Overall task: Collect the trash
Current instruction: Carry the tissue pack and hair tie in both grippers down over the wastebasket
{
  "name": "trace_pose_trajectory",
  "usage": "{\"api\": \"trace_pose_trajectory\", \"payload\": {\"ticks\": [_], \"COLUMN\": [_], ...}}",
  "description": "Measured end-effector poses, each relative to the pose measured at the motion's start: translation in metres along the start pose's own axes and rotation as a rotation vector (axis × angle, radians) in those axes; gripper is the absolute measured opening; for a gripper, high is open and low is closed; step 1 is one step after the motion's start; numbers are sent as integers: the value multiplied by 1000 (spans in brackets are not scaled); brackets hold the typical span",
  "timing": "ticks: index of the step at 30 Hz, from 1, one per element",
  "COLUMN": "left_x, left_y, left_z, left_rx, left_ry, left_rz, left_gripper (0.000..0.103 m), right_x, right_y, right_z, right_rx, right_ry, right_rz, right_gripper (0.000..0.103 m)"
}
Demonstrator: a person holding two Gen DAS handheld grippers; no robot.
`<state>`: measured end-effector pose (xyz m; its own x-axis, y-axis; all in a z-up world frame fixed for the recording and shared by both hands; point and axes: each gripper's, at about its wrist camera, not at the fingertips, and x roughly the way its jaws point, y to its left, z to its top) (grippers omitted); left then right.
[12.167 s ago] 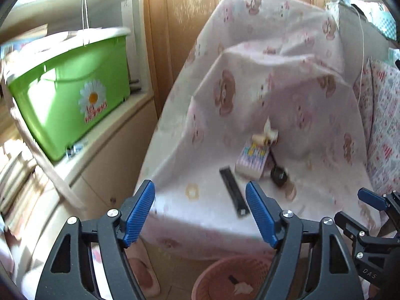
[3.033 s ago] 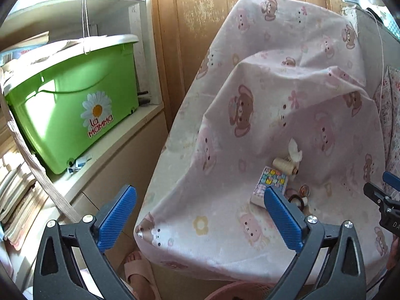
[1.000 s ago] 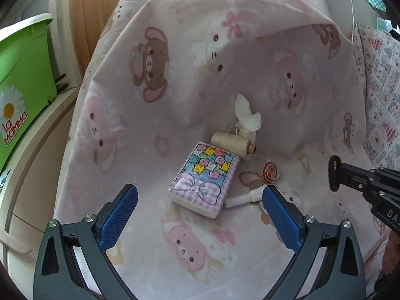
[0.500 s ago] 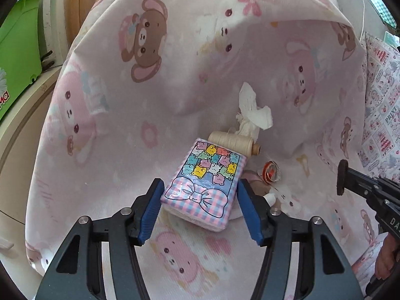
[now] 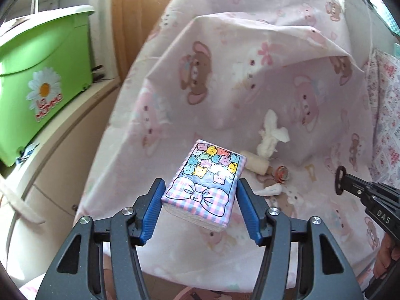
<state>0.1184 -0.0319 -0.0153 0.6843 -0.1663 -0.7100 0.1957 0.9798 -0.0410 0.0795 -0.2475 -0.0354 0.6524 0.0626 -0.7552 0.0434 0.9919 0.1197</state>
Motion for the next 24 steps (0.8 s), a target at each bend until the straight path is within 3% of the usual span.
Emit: {"api": "trace_pose_trajectory", "payload": {"ticks": [5, 10, 16, 24], "left_x": [11, 31, 46, 57], "left_y": [18, 23, 17, 1], "left_z": [-10, -16, -23, -23], "left_rx": [-61, -96, -53, 80], "left_ry": [65, 120, 167, 169], "left_rz": [62, 73, 70, 7], "left_gripper": [57, 57, 60, 77], "right_x": [0, 0, 1, -1], "right_y": [2, 0, 0, 0], "right_z": [-2, -3, -3, 0], "right_rx": [-14, -7, -4, -2], "right_ry": [2, 5, 5, 0], "right_rz": [-9, -12, -8, 1], "right_gripper": [4, 4, 4, 4]}}
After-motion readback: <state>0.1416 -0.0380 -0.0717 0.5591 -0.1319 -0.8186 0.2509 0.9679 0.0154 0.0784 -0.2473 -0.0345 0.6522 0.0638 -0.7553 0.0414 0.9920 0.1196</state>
